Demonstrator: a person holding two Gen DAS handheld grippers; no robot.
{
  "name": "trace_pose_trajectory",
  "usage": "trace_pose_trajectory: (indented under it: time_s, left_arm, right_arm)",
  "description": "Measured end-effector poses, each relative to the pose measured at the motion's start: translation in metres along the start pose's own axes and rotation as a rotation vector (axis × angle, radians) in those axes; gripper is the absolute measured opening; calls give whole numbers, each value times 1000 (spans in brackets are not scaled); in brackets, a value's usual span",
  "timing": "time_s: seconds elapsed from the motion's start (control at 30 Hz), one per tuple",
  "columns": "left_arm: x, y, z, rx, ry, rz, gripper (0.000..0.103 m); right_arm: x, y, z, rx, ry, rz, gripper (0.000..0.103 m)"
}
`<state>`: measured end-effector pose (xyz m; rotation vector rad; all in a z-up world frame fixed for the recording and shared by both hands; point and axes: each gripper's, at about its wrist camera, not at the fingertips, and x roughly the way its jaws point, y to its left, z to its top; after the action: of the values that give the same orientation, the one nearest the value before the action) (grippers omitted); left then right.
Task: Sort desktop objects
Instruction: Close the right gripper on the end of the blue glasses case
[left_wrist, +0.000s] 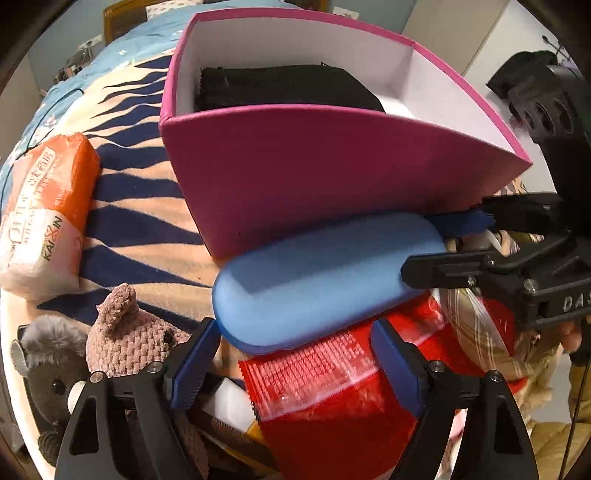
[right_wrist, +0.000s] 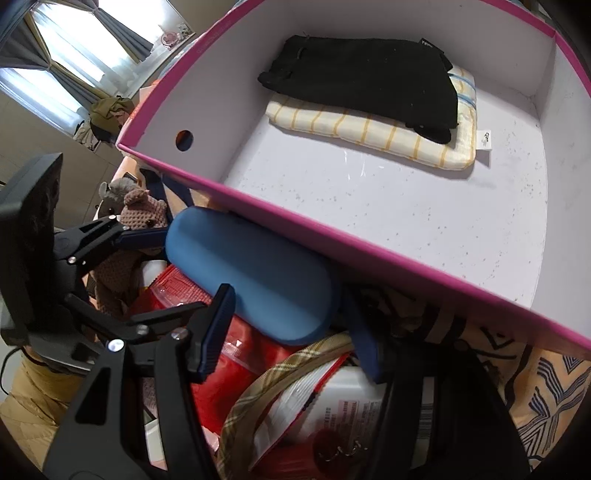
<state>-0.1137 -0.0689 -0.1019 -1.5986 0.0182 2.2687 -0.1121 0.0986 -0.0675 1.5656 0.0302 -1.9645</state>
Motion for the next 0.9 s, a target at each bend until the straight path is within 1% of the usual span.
trace_pose_trajectory:
  time_s: [0.1,0.17,0.23,0.37,0.47,0.67,0.8,0.9]
  left_arm:
    - [-7,7,1,-47,-26,-42,85]
    - [-10,9,2,-65,-33,-52,85]
    - [-14,9,1,-80,-44,-48,85]
    - [-27,6,-1,-85,-72,-28,85]
    - [-38,7,-6,-101,-77,-21,85]
    - [-42,9,-2,-126,-95,-14,84]
    - [-52,6,-6,-121,-113,-12,84]
    - [-61,3,-7,-115,-132,-15,84]
  right_arm:
    - [-2,1,0,6,-14,13,62]
    - [-5,0,-1,13,-26,24,62]
    - [-8,1,-2,16,-40,32,62]
    - [-14,7,-6,-1,-71,20,62]
    - [-15,12,-7,-19,-91,10,62]
    - [-18,21,-9,-47,-124,4,62]
    - [-22,22,-11,-52,-148,8,62]
    - [-30,26,-11,-65,-185,-1,62]
